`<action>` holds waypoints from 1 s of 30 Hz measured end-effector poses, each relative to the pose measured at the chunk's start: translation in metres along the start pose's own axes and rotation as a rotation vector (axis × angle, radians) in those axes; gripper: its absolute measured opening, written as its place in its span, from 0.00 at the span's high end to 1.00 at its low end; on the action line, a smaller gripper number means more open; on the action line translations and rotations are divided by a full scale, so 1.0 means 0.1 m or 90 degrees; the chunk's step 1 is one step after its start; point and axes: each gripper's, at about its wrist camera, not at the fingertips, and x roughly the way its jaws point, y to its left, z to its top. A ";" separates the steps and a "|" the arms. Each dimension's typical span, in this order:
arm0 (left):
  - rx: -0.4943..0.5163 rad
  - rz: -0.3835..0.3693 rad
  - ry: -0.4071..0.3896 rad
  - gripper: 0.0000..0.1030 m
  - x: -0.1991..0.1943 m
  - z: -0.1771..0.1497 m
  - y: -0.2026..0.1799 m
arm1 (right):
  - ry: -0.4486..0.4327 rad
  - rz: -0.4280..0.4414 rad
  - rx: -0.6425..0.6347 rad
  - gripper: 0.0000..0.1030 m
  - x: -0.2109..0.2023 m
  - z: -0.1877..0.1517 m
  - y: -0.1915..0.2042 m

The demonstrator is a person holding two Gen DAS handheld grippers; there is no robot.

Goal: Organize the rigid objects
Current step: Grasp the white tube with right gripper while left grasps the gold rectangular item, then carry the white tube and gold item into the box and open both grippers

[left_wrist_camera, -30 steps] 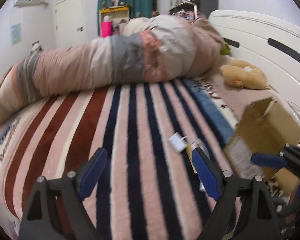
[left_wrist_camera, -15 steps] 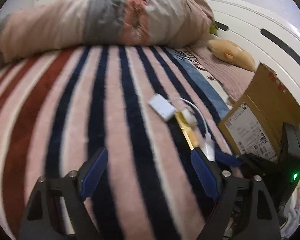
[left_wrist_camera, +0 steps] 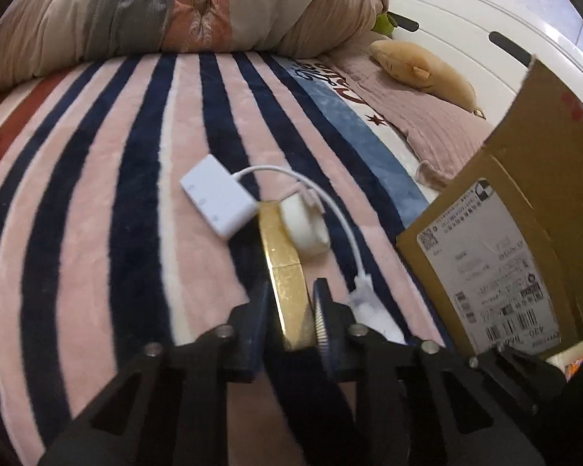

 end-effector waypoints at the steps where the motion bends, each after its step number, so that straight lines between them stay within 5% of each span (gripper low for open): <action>1: 0.004 0.007 0.001 0.84 -0.04 -0.02 0.01 | 0.000 0.006 0.001 0.80 0.00 0.01 0.00; 10: -0.003 0.079 0.026 0.85 -0.68 -0.48 0.36 | -0.012 0.008 -0.026 0.80 0.15 0.14 0.06; 19: -0.032 0.103 -0.012 0.71 -0.51 -0.56 0.40 | -0.008 0.067 -0.040 0.83 -0.02 0.01 0.15; 24: -0.034 0.126 -0.028 0.85 -0.52 -0.57 0.41 | -0.001 0.068 -0.029 0.81 0.11 0.07 0.16; 30: -0.035 0.134 -0.061 0.85 -0.84 -0.61 0.45 | -0.016 0.070 -0.066 0.81 0.09 0.17 0.27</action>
